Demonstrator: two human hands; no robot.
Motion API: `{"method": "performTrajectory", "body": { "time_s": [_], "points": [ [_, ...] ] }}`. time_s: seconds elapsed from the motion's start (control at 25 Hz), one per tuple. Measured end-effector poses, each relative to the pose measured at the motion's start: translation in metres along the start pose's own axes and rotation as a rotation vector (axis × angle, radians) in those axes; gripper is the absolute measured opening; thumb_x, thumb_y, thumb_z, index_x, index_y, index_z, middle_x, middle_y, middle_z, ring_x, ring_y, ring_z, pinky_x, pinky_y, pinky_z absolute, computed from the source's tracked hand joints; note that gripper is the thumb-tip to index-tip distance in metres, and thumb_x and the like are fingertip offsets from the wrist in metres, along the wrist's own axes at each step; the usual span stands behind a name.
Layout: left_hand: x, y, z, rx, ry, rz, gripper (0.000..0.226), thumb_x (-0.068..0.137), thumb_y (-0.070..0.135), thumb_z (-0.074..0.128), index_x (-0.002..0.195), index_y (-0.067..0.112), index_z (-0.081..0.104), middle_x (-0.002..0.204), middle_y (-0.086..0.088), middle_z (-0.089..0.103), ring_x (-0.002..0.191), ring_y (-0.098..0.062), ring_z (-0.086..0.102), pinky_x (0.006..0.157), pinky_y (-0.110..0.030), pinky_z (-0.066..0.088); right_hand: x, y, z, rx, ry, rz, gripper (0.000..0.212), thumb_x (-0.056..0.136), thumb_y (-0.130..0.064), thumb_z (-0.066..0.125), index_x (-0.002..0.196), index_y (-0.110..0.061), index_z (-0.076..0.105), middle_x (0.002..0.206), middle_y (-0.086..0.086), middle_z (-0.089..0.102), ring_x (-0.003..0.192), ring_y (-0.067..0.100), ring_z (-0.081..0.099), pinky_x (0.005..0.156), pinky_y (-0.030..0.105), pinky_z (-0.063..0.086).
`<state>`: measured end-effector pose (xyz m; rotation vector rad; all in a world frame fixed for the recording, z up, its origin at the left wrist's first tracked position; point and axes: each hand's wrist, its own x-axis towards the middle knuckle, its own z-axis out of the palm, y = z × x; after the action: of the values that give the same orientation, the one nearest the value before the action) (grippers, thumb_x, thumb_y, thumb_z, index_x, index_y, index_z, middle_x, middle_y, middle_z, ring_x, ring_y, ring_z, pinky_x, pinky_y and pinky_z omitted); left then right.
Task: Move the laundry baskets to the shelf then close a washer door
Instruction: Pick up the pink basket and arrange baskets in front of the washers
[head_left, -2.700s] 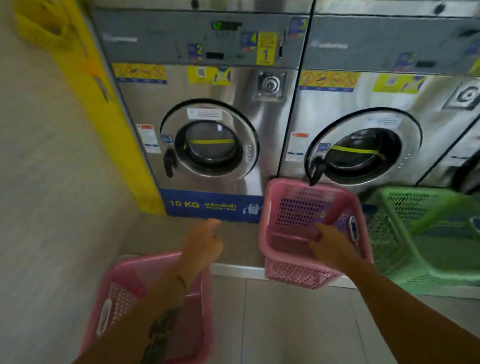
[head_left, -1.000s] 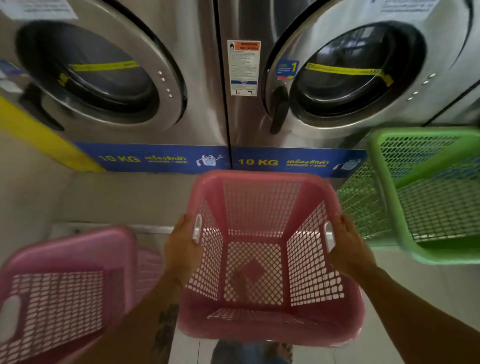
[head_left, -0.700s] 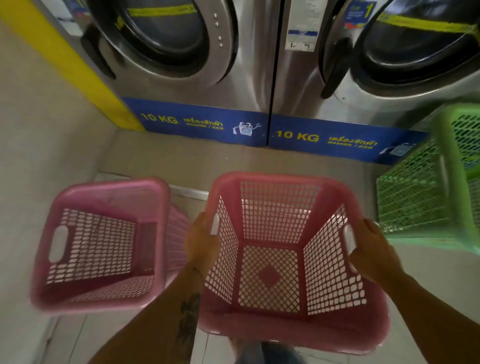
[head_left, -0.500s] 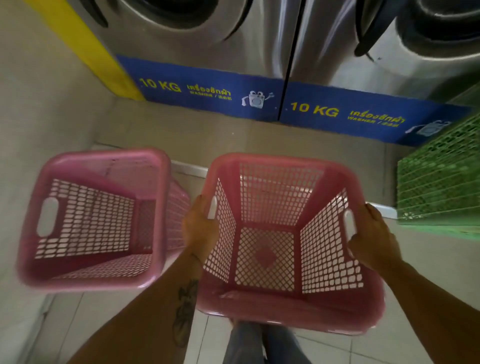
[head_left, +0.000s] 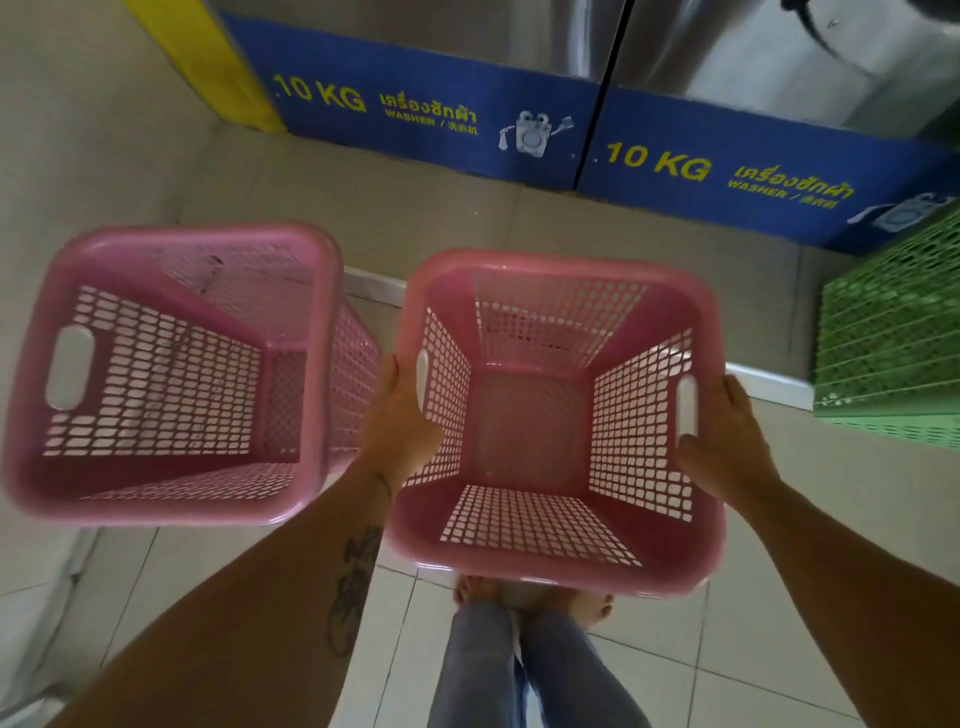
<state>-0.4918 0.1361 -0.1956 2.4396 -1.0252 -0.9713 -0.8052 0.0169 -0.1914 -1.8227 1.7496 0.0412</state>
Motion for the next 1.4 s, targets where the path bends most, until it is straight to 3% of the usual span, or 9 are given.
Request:
{"method": "performTrajectory", "body": {
  "time_s": [0.16, 0.24, 0.36, 0.48, 0.6, 0.72, 1.0, 1.24, 1.4],
  "points": [
    [-0.033, 0.047, -0.034, -0.003, -0.030, -0.036, 0.059, 0.071, -0.003, 0.055, 0.127, 0.013, 0.051, 0.131, -0.002, 0.048, 0.102, -0.016, 0.053, 0.072, -0.029, 0.053, -0.036, -0.021, -0.048, 0.016, -0.092, -0.041, 0.055, 0.069, -0.013, 0.064, 0.122, -0.020, 0.052, 0.111, 0.006, 0.060, 0.105, 0.029, 0.060, 0.078, 0.037, 0.051],
    [-0.060, 0.078, -0.056, -0.012, -0.040, 0.006, 0.054, 0.070, -0.003, 0.055, 0.123, 0.008, 0.055, 0.128, -0.006, 0.054, 0.104, -0.020, 0.056, 0.061, -0.016, 0.040, -0.065, -0.027, -0.079, 0.029, -0.082, -0.033, 0.056, 0.074, -0.019, 0.068, 0.128, -0.018, 0.052, 0.126, 0.008, 0.058, 0.120, 0.029, 0.052, 0.089, 0.037, 0.042],
    [-0.101, 0.135, -0.093, -0.054, -0.054, 0.114, 0.047, 0.072, -0.002, 0.055, 0.113, 0.020, 0.060, 0.114, 0.002, 0.061, 0.088, -0.013, 0.064, 0.049, -0.013, 0.039, -0.109, -0.024, -0.138, -0.017, -0.087, 0.039, 0.078, 0.081, -0.030, 0.066, 0.148, -0.012, 0.031, 0.156, 0.007, 0.031, 0.143, 0.025, 0.027, 0.113, 0.040, 0.026],
    [-0.140, 0.200, -0.113, -0.051, -0.048, 0.276, 0.035, 0.077, 0.001, 0.053, 0.107, 0.014, 0.065, 0.094, 0.010, 0.060, 0.072, -0.009, 0.062, 0.044, -0.012, 0.042, -0.149, -0.001, -0.205, 0.022, 0.019, 0.059, 0.071, 0.080, -0.025, 0.066, 0.144, -0.010, 0.038, 0.151, 0.011, 0.038, 0.137, 0.027, 0.037, 0.109, 0.034, 0.031],
    [-0.176, 0.271, -0.107, -0.036, -0.077, 0.396, 0.028, 0.079, 0.005, 0.053, 0.094, 0.025, 0.065, 0.098, -0.002, 0.071, 0.082, -0.024, 0.066, 0.065, -0.030, 0.055, -0.175, 0.033, -0.270, 0.055, 0.124, 0.096, 0.062, 0.079, -0.021, 0.066, 0.135, -0.006, 0.046, 0.141, 0.015, 0.048, 0.126, 0.033, 0.048, 0.101, 0.037, 0.039],
    [-0.212, 0.346, -0.081, 0.038, -0.071, 0.545, 0.033, 0.081, 0.008, 0.053, 0.109, 0.019, 0.066, 0.114, -0.007, 0.066, 0.109, -0.030, 0.061, 0.093, -0.035, 0.047, -0.192, 0.084, -0.332, 0.094, 0.225, 0.099, 0.068, 0.078, -0.021, 0.067, 0.140, -0.010, 0.044, 0.144, 0.014, 0.047, 0.128, 0.033, 0.047, 0.103, 0.038, 0.042],
    [-0.298, 0.487, 0.018, -0.014, -0.072, 0.643, 0.044, 0.083, 0.012, 0.055, 0.127, 0.014, 0.058, 0.131, -0.006, 0.056, 0.116, -0.025, 0.056, 0.098, -0.035, 0.044, -0.209, 0.224, -0.445, 0.128, 0.273, 0.140, 0.067, 0.079, -0.015, 0.062, 0.142, -0.011, 0.040, 0.145, 0.014, 0.043, 0.128, 0.032, 0.046, 0.102, 0.035, 0.040],
    [-0.329, 0.557, 0.086, 0.041, -0.106, 0.632, 0.047, 0.081, 0.016, 0.053, 0.128, 0.019, 0.057, 0.132, -0.001, 0.053, 0.120, -0.022, 0.052, 0.098, -0.035, 0.042, -0.198, 0.306, -0.515, 0.152, 0.241, 0.147, 0.048, 0.071, -0.009, 0.060, 0.119, -0.005, 0.058, 0.118, 0.017, 0.062, 0.092, 0.026, 0.061, 0.074, 0.030, 0.049],
    [-0.303, 0.586, 0.118, 0.071, -0.113, 0.565, 0.053, 0.082, 0.021, 0.056, 0.135, 0.022, 0.052, 0.141, -0.001, 0.049, 0.128, -0.021, 0.047, 0.103, -0.035, 0.040, -0.161, 0.330, -0.536, 0.138, 0.247, 0.143, 0.060, 0.077, -0.009, 0.063, 0.135, -0.007, 0.047, 0.138, 0.016, 0.047, 0.119, 0.031, 0.051, 0.089, 0.031, 0.043]
  ]
}}
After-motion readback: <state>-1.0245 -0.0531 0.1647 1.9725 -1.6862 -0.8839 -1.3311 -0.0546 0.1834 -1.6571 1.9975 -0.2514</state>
